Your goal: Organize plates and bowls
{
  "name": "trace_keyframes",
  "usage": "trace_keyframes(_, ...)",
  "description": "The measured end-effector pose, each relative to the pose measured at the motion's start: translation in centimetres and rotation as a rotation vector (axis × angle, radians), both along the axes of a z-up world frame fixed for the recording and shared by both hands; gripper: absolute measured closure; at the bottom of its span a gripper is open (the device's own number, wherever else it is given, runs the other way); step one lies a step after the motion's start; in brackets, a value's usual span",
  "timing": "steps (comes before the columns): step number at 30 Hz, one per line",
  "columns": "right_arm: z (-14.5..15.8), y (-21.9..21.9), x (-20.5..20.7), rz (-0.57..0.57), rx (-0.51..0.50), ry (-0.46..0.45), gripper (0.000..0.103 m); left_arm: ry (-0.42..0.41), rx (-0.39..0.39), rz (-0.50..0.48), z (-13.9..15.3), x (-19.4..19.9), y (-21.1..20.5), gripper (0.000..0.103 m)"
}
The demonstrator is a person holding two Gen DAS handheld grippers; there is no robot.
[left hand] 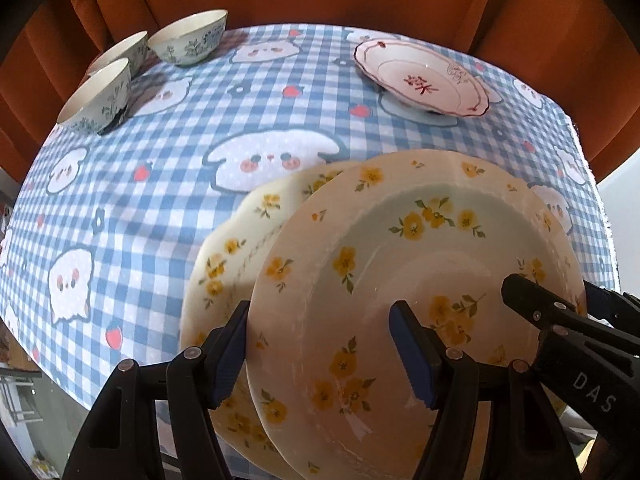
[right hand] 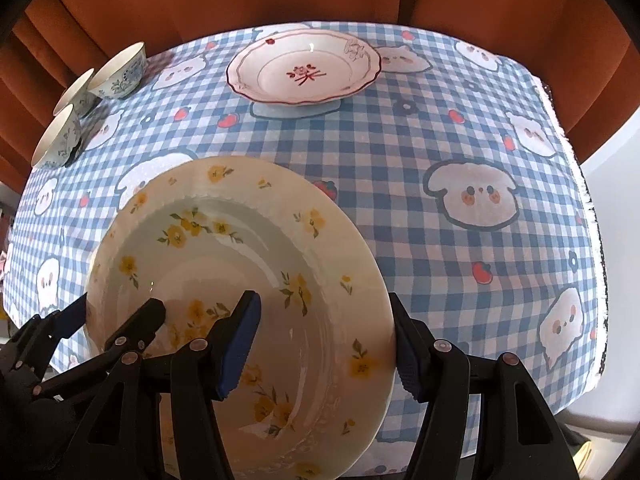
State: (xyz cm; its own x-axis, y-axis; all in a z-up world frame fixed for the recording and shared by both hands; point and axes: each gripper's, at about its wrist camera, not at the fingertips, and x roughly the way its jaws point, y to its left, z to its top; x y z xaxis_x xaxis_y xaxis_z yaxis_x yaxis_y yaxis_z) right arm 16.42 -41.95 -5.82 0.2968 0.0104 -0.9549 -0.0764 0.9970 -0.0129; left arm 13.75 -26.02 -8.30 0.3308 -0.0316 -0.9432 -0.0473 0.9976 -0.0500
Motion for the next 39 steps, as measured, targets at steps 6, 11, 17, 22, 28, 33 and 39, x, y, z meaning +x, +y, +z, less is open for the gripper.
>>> trace_keyframes(6, -0.8, 0.1, 0.2, 0.021, 0.001, 0.022, 0.037, 0.015, -0.001, 0.022, -0.9, -0.1, 0.1, 0.033)
trace_keyframes(11, -1.1, 0.7, 0.4, 0.036, 0.0, 0.028, 0.037, 0.032, 0.002, 0.043, -1.8, 0.0, 0.6, 0.032)
trace_keyframes(17, -2.0, 1.4, 0.5, 0.056, -0.001, 0.05, 0.038, 0.027, 0.036, 0.043, -2.0, 0.0, 0.8, 0.032)
trace_keyframes(22, -2.2, 1.4, 0.5, 0.047, 0.005, 0.044, 0.039, 0.016, 0.055, 0.035, -2.0, -0.1, 0.7, 0.032)
trace_keyframes(28, -2.0, 0.7, 0.0, 0.038, 0.002, 0.029, 0.057, 0.005, 0.081, 0.018, -2.1, -0.2, 0.4, 0.026)
trace_keyframes(33, -1.3, 0.7, -0.5, 0.039, -0.025, 0.017, 0.063, -0.004, 0.125, -0.01, -1.8, -0.2, -0.2, 0.022)
trace_keyframes(39, -1.0, 1.0, -0.7, 0.056, -0.051, 0.008, 0.065, -0.057, 0.146, -0.009, -0.2, -0.6, 0.7, 0.018)
